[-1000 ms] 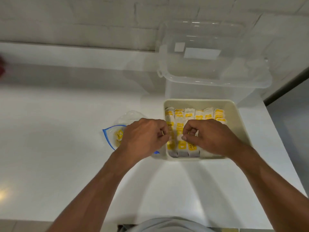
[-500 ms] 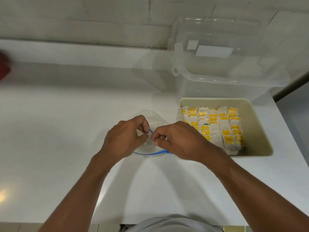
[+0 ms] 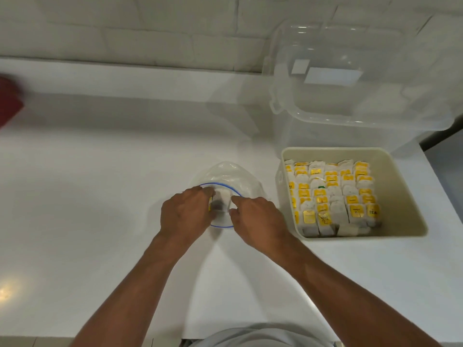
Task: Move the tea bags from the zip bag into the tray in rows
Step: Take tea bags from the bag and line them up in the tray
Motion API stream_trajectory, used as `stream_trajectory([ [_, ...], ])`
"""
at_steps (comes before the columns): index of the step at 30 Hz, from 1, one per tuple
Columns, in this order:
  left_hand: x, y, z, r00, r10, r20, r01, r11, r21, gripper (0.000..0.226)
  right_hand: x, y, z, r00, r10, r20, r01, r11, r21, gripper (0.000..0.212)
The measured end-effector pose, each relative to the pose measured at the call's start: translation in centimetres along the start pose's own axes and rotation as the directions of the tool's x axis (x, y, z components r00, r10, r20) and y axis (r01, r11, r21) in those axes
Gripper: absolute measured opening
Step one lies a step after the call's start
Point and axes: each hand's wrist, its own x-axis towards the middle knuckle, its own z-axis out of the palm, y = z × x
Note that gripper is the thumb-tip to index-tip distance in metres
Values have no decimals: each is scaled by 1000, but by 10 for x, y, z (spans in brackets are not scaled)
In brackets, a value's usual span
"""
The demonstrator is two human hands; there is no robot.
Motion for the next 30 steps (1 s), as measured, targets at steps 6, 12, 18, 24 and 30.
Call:
stream_trajectory([
  [6,11,1,4,998,-57,-16,58,996,64,27,22,-7,9,982,190,-20,-186,976,116,46],
  [12,16,3,5,997,-66,-34,67,997,45,38,33,-6,15,975,217,-48,-210,969,132,40],
  [18,20,5,1,996,-88,14,88,996,28,47,26,-2,14,969,233,-81,-207,947,246,26],
  [24,22,8,10,993,-92,-74,98,992,78,28,21,3,11,961,255,-110,-209,924,321,11],
  [30,20,13,3,995,-65,-79,68,997,40,12,13,7,5,956,274,-101,-190,846,499,12],
])
